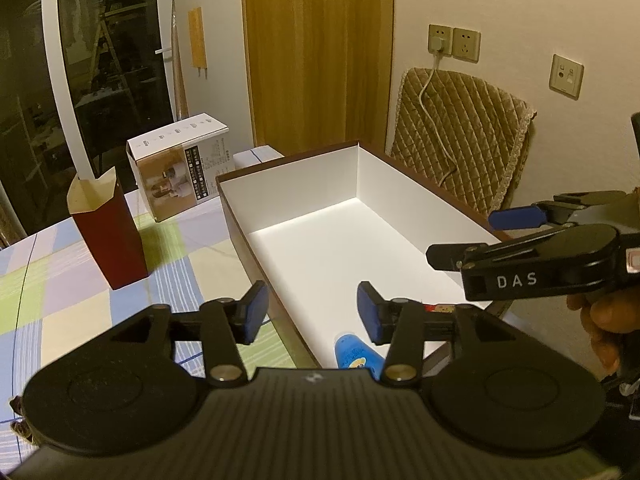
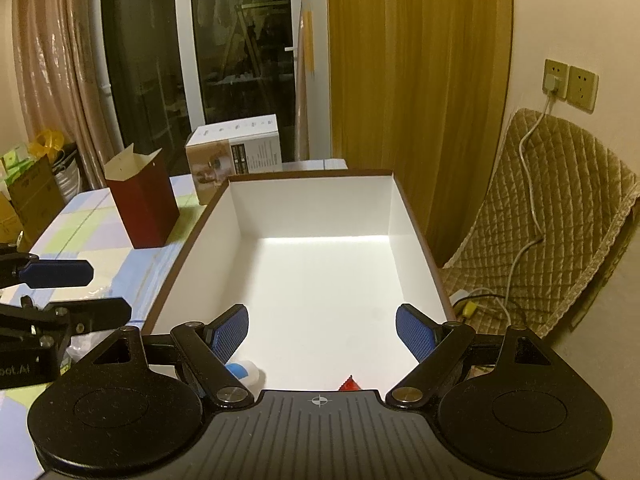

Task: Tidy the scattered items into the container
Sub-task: 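Open both tools to drop the packet and tube into the box, then move both tools back to the remaining items on the table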

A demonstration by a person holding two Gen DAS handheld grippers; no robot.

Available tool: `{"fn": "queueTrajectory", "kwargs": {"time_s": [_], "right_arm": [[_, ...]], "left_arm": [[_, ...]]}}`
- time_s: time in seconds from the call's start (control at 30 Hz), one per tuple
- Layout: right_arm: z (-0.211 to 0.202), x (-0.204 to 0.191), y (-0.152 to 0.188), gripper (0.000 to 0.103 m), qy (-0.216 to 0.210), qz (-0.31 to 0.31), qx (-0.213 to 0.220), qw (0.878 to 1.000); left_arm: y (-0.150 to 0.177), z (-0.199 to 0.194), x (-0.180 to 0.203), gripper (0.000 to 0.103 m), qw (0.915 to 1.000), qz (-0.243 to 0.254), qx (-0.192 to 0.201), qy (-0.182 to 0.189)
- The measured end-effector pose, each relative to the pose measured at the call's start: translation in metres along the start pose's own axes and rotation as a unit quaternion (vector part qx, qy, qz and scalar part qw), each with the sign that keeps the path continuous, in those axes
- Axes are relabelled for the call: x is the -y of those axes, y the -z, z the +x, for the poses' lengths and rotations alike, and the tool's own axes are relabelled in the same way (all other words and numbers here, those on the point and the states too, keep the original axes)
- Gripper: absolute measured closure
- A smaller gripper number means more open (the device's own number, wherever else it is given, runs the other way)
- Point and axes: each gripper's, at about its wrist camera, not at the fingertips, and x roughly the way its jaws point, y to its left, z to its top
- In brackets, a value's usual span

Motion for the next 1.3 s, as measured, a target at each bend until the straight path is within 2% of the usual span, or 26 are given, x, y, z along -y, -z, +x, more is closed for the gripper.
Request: {"fn": "queueTrajectory", "kwargs": {"time_s": [0.33,0.7,0.87,1.07,1.3], "right_arm": [[-0.024,-0.011,-0.007,0.017,0.001,-0.006,0.008,1.0],[-0.05,-0.023,-0.004,0.017,-0.002,-0.004,0.001,1.0],[-0.063,-0.037,0.002,0.017,-0.021,-0.008,0.0,1.0],[-0.071,-0.072,0.018,0.017,-0.063,-0.023,-0.008,0.998],[-0.064,-0.118,0.035,0.017,-0.102,-0.05,-0.027,0.993]], "left_arm": [[0.001,-0.026,0.0,0.038,0.9999,-0.01,0.005,-0.004],[0.01,-0.053,0.004,0.014,0.9997,-0.021,0.011,-0.009],[0.025,-0.069,0.0,0.002,0.9992,-0.023,0.014,-0.03],[0.064,-0.09,-0.023,0.001,0.9973,-0.036,-0.012,-0.063],[0.106,-0.117,-0.074,0.001,0.99,-0.06,-0.039,-0.122]]}}
